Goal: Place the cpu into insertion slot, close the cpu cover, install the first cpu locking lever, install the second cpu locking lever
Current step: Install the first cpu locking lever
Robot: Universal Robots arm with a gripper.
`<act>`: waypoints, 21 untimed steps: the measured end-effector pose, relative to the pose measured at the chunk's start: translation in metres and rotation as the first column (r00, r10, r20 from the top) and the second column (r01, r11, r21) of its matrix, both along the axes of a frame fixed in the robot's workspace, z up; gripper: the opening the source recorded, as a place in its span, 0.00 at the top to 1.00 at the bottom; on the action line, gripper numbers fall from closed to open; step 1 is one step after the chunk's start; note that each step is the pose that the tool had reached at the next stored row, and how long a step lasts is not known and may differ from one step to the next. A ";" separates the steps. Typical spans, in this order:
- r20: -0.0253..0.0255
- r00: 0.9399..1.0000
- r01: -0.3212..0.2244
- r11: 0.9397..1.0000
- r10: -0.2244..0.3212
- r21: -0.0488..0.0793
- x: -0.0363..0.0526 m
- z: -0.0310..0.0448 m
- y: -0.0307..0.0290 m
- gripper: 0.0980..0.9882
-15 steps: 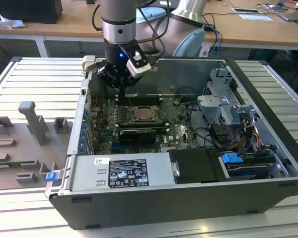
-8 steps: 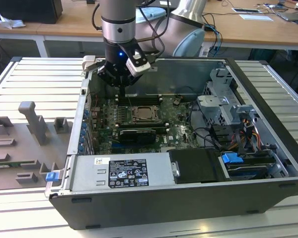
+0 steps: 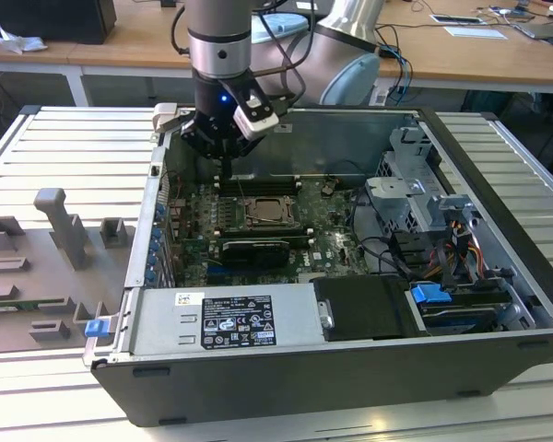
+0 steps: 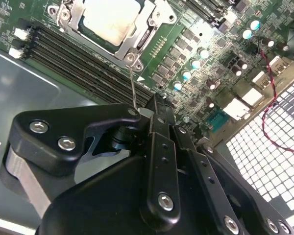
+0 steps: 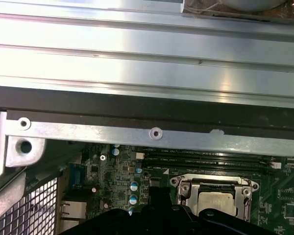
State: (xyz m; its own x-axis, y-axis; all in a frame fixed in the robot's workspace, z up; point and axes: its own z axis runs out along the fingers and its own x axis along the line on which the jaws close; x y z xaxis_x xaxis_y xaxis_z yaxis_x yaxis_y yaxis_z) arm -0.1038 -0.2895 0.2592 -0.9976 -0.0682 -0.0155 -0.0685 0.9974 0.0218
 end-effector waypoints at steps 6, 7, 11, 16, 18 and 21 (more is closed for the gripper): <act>0.000 1.000 0.000 1.000 0.000 0.000 0.0095 -0.0001 0.0002 0.99; 0.000 1.000 0.000 1.000 0.000 0.000 0.0111 -0.0001 0.0002 0.99; 0.000 1.000 0.000 1.000 0.000 0.000 0.0200 -0.0002 0.0002 0.99; 0.000 1.000 0.000 1.000 0.000 0.000 0.0353 -0.0004 0.0002 0.99; 0.000 1.000 0.000 1.000 0.000 0.000 0.0464 -0.0008 0.0002 0.99; 0.000 1.000 0.000 1.000 0.000 0.007 0.0597 -0.0026 0.0001 0.99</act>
State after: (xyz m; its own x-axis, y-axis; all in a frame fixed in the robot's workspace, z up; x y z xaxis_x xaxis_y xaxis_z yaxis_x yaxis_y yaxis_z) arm -0.0441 -0.2893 0.2565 -0.9976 -0.0679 -0.0159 -0.0683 0.9972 0.0292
